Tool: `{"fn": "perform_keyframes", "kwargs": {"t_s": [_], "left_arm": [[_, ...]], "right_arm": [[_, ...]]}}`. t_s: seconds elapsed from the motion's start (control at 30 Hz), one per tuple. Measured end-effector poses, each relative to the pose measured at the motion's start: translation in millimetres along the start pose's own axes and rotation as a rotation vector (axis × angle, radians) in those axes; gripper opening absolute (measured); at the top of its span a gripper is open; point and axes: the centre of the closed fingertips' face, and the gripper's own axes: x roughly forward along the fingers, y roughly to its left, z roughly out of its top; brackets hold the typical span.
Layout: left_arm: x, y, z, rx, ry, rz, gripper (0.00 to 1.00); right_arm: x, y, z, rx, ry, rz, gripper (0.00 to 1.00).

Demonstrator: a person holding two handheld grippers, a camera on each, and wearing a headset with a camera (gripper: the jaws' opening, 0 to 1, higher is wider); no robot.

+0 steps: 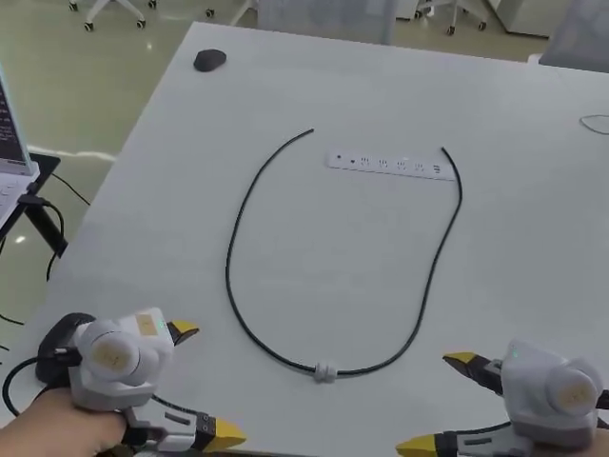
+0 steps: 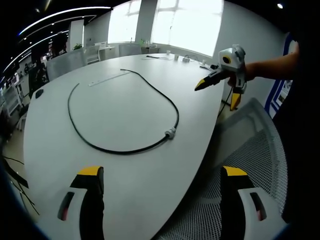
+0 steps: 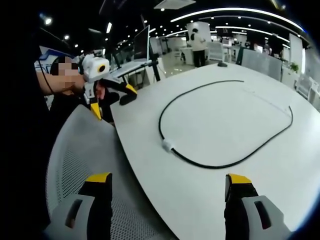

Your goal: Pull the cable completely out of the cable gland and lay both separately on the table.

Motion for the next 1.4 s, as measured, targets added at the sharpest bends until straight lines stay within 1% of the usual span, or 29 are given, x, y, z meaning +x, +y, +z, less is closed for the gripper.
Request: {"fn": "perform_keyframes", "kwargs": {"t_s": [0.03, 0.2, 0.37, 0.5, 0.63, 0.73, 0.8, 0.97, 1.23, 1.4], "left_arm": [[-0.1, 0.3, -0.1, 0.004, 0.0, 0.001, 0.97], [1.2, 1.4, -1.9, 0.006, 0.007, 0.0, 0.97], [1.0, -0.4, -0.2, 0.0, -0.001, -0.004, 0.97], [1.1, -1.8, -2.3, 0.003, 0.007, -0.008, 0.97], [1.1, -2.4, -2.1, 0.008, 0.005, -0.004, 0.98], [0.1, -1.9, -1.5, 0.006, 0.005, -0.004, 0.98], [-1.0, -1.0, -0.5, 0.005, 0.003, -0.003, 0.98], [-0.8, 0.5, -2.1, 0.007, 0.012, -0.003, 0.98], [2.5, -2.4, -1.0, 0.01, 0.016, -0.013, 0.98], [3.5, -1.5, -0.6, 0.019, 0.021, -0.012, 0.98]], "right_arm": [[0.7, 0.6, 0.6, -0.011, 0.003, -0.001, 0.94], [2.3, 0.9, 2.0, -0.011, 0.004, 0.002, 0.93], [1.8, 0.8, 1.2, -0.009, 0.006, 0.003, 0.92], [2.4, 2.2, 0.1, -0.012, 0.017, 0.007, 0.92], [3.0, 3.1, 2.4, -0.007, 0.012, 0.014, 0.92], [3.2, 2.6, 5.1, -0.004, 0.003, 0.011, 0.92], [3.7, 2.6, 5.3, -0.007, 0.005, 0.012, 0.92], [3.5, 1.8, 4.7, -0.01, 0.009, 0.013, 0.92], [3.3, 0.8, 3.2, -0.009, 0.015, 0.012, 0.91], [2.6, -1.1, 3.3, -0.011, 0.013, 0.009, 0.91]]}}
